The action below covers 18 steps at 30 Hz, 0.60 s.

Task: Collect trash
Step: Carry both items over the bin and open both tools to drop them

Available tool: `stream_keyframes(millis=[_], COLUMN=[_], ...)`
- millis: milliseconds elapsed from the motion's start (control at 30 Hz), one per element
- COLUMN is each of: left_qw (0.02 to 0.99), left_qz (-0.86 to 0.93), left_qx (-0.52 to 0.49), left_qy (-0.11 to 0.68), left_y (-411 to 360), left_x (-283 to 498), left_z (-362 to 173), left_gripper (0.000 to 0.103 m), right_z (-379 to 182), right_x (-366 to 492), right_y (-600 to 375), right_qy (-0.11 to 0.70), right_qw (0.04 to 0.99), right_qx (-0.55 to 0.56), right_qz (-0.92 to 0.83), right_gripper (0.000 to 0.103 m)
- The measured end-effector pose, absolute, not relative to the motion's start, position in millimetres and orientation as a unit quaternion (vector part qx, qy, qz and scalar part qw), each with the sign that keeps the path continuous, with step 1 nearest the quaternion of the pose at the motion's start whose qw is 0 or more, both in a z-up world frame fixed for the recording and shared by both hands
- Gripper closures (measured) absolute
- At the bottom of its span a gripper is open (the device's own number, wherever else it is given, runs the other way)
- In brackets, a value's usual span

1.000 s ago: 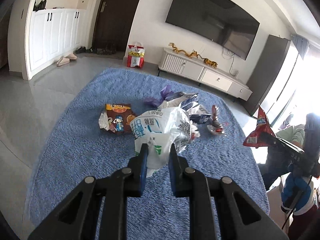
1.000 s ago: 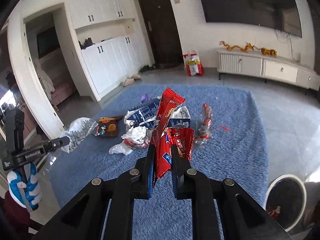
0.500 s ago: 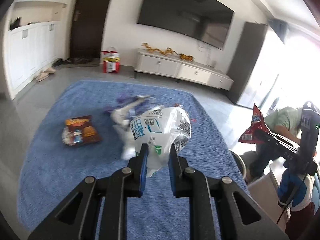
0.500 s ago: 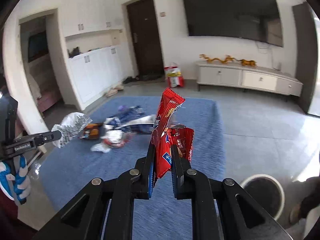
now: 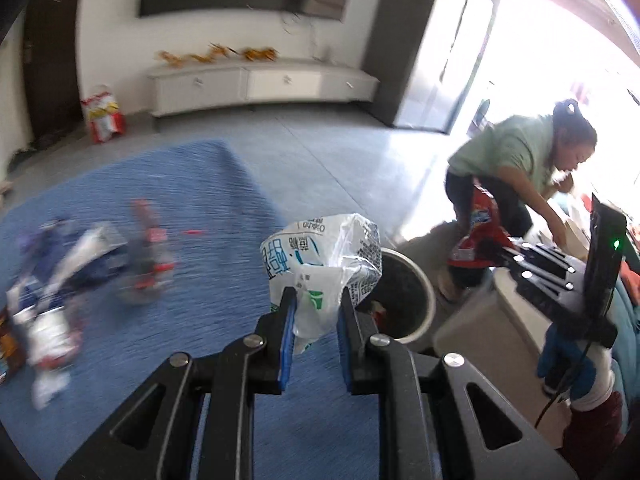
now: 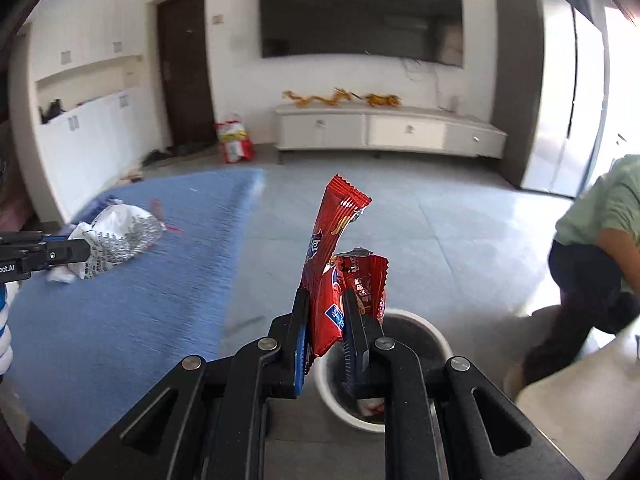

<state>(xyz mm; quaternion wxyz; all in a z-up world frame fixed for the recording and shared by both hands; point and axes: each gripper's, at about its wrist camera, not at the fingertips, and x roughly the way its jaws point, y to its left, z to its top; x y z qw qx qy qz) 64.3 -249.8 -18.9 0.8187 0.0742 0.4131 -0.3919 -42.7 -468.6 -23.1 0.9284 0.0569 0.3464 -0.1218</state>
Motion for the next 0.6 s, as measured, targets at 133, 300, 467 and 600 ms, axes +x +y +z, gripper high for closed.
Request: stream_keyframes(millis=[133,300,467,600], left_qw=[0.792,0.776,0.750,0.740], left_qz=[-0.413,-0.414,-0.422,-0.422], left_qx=[0.083,0.106,0.093,0.079], left_qy=[0.443,0.464,0.501,0.518], left_y=[-318,-387,-431,-443], left_x=[75,86,101,110], left_z=[-43,-77,-108,-121], left_gripper=[0.085,0.084,0.079,0.065], right_z=[-47,-78,-110,-131], right_x=[-34,-21,-9,-2], right_y=[-501,-540,-567,-581], right_qy=[0.367,0.388,0.410,0.424], right_qw=[0.917,0.901,0.886,0.874], right_qx=[0.072,0.096,0.116,0.131], right_qz=[-0.141,-0.167,-0.186,-0.201], right_gripper=[0.088,0.087,0.079,0.069])
